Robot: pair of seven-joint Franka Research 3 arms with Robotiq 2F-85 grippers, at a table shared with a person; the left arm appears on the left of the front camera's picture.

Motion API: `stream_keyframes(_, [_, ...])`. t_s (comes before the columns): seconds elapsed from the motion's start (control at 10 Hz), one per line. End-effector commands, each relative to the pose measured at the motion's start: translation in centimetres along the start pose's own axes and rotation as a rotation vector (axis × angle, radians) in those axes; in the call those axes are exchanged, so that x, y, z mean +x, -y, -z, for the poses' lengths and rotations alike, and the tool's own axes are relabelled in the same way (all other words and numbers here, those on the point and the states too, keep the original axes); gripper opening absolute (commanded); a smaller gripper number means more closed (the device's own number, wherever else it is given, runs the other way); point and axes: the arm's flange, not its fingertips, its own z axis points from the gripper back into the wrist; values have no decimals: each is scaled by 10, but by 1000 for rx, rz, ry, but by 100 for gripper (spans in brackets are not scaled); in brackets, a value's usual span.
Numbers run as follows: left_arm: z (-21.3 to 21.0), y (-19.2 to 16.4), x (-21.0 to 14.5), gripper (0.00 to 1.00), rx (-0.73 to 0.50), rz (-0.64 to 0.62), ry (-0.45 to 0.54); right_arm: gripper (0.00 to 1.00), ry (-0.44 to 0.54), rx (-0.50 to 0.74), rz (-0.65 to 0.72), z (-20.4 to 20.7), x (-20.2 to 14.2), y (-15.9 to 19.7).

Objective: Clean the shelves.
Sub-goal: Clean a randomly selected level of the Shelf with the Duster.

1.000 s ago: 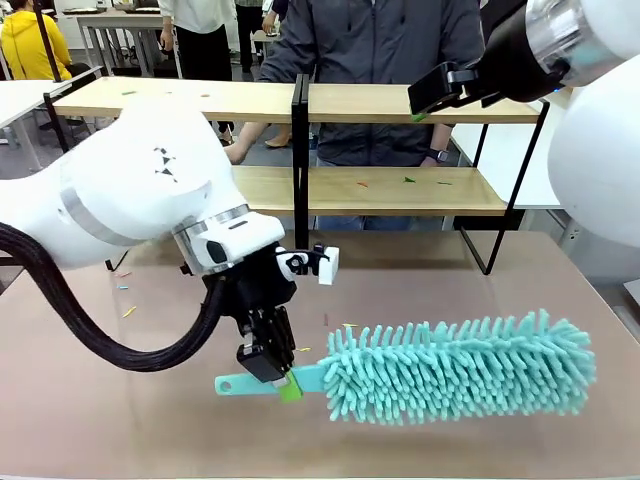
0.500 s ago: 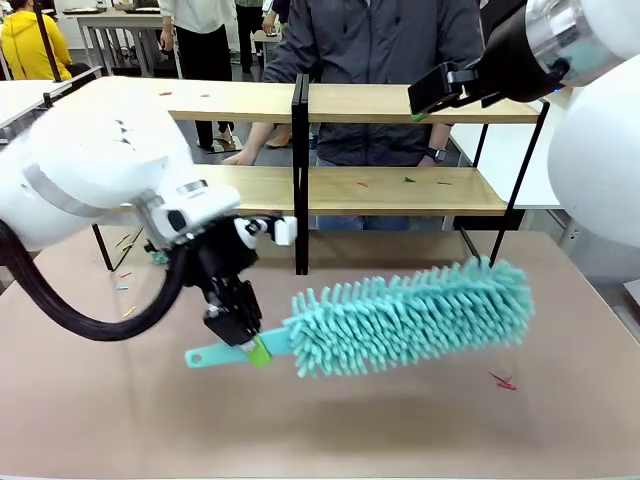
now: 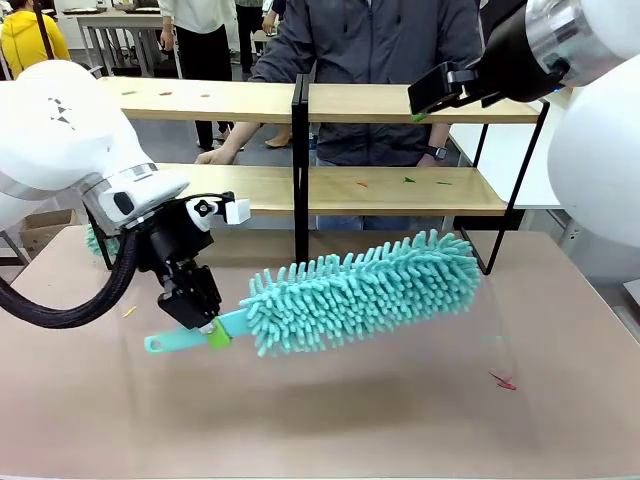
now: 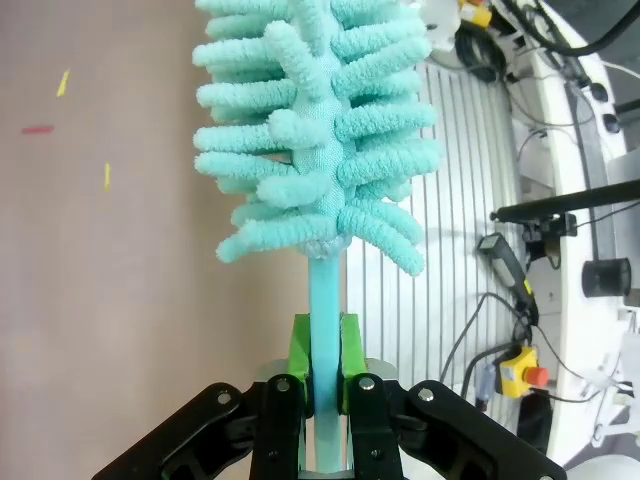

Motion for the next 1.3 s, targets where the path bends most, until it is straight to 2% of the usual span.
stream_keyframes(0.0, [-5,1,-5,13,-4,21,-13,100,2,-2,-1,0,0,0])
stream_keyframes(0.2, [-30,0,-17,13,23,-14,22,100,2,-2,-1,0,0,0])
stream_keyframes(0.4, [-84,7,-58,13,146,-163,162,100,2,-2,-1,0,0,0])
stream_keyframes(0.6, [-134,33,-114,13,160,-150,347,100,2,-2,-1,0,0,0])
stream_keyframes(0.8, [-169,57,-170,13,185,-135,595,100,2,-2,-1,0,0,0])
stream_keyframes(0.9, [-182,70,-196,13,229,-182,687,100,2,-2,-1,0,0,0])
stream_keyframes(1.1, [-219,88,-254,13,243,-256,867,100,2,-2,-1,0,0,0])
stream_keyframes(1.2, [-237,91,-282,13,282,-364,964,100,2,-2,-1,0,0,0])
